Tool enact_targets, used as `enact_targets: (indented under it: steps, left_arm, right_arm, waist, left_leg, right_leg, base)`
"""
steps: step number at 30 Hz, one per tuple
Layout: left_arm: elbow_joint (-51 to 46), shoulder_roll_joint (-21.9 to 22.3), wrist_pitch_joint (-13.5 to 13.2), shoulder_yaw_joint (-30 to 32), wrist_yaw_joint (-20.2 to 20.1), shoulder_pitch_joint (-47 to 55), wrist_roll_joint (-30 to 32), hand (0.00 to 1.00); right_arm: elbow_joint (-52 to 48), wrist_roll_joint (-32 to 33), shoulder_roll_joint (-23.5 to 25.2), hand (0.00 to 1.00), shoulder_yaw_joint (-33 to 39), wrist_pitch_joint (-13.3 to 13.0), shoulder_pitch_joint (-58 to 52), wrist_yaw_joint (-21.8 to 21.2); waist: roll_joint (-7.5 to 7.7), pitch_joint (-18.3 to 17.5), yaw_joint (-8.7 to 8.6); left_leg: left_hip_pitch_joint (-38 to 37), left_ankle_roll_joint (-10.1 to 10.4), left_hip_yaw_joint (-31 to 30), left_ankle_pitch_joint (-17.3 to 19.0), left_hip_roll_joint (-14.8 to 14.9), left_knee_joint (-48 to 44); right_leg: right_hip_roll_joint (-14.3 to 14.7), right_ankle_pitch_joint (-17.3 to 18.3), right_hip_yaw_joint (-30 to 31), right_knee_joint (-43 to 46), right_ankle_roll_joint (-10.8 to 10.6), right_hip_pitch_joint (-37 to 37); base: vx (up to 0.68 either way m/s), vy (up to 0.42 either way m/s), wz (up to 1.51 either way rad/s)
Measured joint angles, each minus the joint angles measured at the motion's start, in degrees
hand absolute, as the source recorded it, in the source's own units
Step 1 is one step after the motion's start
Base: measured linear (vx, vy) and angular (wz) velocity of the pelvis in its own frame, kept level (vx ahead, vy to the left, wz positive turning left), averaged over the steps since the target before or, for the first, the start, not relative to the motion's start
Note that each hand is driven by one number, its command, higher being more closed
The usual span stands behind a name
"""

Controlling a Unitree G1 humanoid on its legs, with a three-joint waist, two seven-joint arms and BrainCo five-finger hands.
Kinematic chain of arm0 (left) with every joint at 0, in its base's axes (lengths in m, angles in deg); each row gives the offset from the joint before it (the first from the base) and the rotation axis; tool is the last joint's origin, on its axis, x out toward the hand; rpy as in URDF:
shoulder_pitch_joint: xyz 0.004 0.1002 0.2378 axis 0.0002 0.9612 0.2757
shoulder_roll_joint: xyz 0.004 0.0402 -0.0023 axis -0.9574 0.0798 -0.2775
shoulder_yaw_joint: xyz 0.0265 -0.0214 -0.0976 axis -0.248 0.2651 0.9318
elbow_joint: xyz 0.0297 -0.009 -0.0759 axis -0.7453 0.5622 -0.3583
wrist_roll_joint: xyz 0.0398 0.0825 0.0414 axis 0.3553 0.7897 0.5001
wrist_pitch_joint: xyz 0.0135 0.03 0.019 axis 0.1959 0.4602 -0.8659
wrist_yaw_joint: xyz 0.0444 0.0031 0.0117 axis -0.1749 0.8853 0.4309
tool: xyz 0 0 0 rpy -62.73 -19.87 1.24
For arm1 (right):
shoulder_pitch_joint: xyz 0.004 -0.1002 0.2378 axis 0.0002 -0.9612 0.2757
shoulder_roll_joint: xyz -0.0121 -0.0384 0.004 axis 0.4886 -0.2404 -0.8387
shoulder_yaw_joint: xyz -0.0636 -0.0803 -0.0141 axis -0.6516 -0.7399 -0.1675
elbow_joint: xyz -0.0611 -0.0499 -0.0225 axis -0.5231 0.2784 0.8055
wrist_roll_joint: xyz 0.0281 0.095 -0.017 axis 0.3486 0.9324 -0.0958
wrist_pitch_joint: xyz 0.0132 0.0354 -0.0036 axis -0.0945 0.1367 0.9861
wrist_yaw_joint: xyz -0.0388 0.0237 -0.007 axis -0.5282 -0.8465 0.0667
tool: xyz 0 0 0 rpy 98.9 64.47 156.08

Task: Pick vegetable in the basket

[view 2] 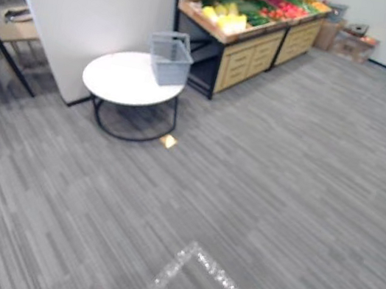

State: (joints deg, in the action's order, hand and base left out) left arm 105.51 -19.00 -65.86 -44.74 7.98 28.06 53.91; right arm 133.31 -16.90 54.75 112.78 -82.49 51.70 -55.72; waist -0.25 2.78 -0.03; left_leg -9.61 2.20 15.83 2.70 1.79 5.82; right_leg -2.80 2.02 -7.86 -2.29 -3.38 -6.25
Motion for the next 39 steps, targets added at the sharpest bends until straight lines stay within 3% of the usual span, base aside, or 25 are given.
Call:
enact_targets:
  steps: [16, 23, 31, 39]
  left_arm:
    - [-0.1, 0.0, -1.0, -0.6, 0.4, 0.1, -0.1, 0.0]
    - [-0.4, -0.1, -4.0, -2.8, 3.1, 0.1, -4.4, 0.0]
    - [-1.3, 0.1, -4.6, -3.5, 3.7, -0.3, -4.6, 0.0]
    - [-1.3, 0.6, -4.3, -1.4, 3.0, -0.4, -4.6, 0.0]
  right_arm:
    - [0.0, 0.0, 0.1, 0.0, 0.1, -0.4, 0.0, 0.6]
    - [-0.6, 0.1, -0.3, 0.0, -4.9, -4.3, -0.1, 2.2]
    - [-0.8, 5.2, -0.6, 0.0, -6.5, -4.9, 0.0, 1.0]
    - [-1.1, 5.1, -0.6, 0.0, -6.4, -4.8, 0.7, 0.4]
  waist:
    - [0.02, 0.0, 0.1]
    - [0.43, 0.4, 0.07]
    - [0.22, 0.5, 0.06]
    - [0.05, 1.2, 0.16]
  left_leg:
    - [-0.1, 0.0, 1.0, 0.1, 0.2, 0.0]
    - [-0.5, 0.3, 1.0, 0.5, 0.5, 0.0]
    - [-0.5, 0.6, 1.2, 0.7, 1.0, 0.0]
    - [-0.2, 1.0, 3.4, 1.0, 1.5, -0.1]
  right_leg:
    - [0.1, -0.3, 0.4, -1.0, -0.4, -0.3]
    - [0.6, -0.3, 0.4, -1.7, -0.4, -1.0]
    - [1.1, -0.3, 0.6, -1.8, -0.4, -1.0]
    - [1.5, -0.1, 2.4, -0.4, -0.1, 0.8]
  base:
    - [-0.03, -0.016, -0.02]
    - [0.01, -0.042, -0.01]
    - [-0.01, -0.045, -0.01]
    - [-0.02, -0.033, -0.12]
